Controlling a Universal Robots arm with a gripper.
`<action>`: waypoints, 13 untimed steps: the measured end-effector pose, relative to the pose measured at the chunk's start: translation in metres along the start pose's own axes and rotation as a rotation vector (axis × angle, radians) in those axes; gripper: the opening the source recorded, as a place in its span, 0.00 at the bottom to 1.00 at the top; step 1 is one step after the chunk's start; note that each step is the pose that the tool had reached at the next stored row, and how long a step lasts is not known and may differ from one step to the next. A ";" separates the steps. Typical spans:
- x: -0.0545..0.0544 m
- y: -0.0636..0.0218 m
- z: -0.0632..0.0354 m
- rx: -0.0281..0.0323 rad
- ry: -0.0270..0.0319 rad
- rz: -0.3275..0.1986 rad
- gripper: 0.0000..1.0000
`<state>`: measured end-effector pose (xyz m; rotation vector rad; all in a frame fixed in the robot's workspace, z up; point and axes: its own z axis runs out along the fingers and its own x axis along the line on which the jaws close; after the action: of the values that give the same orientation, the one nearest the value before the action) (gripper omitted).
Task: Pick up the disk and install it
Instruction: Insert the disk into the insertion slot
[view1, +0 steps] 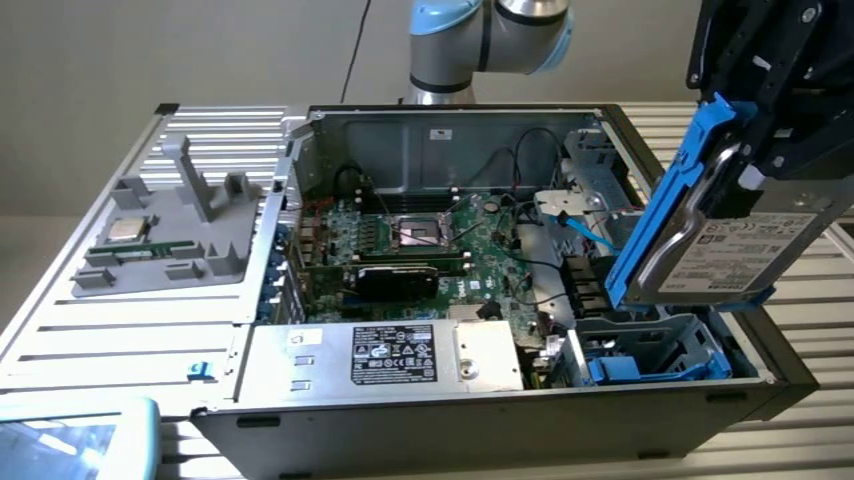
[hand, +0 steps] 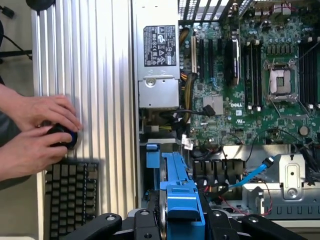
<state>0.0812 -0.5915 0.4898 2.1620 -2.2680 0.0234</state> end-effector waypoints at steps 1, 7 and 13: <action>0.001 0.0000 0.0019 -0.0001 -0.0008 0.001 0.37; 0.006 0.0003 0.0128 -0.0004 -0.0064 0.006 0.37; 0.008 0.0013 0.0234 -0.0008 -0.0130 0.009 0.37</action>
<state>0.0796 -0.6003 0.4665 2.1576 -2.2847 0.0085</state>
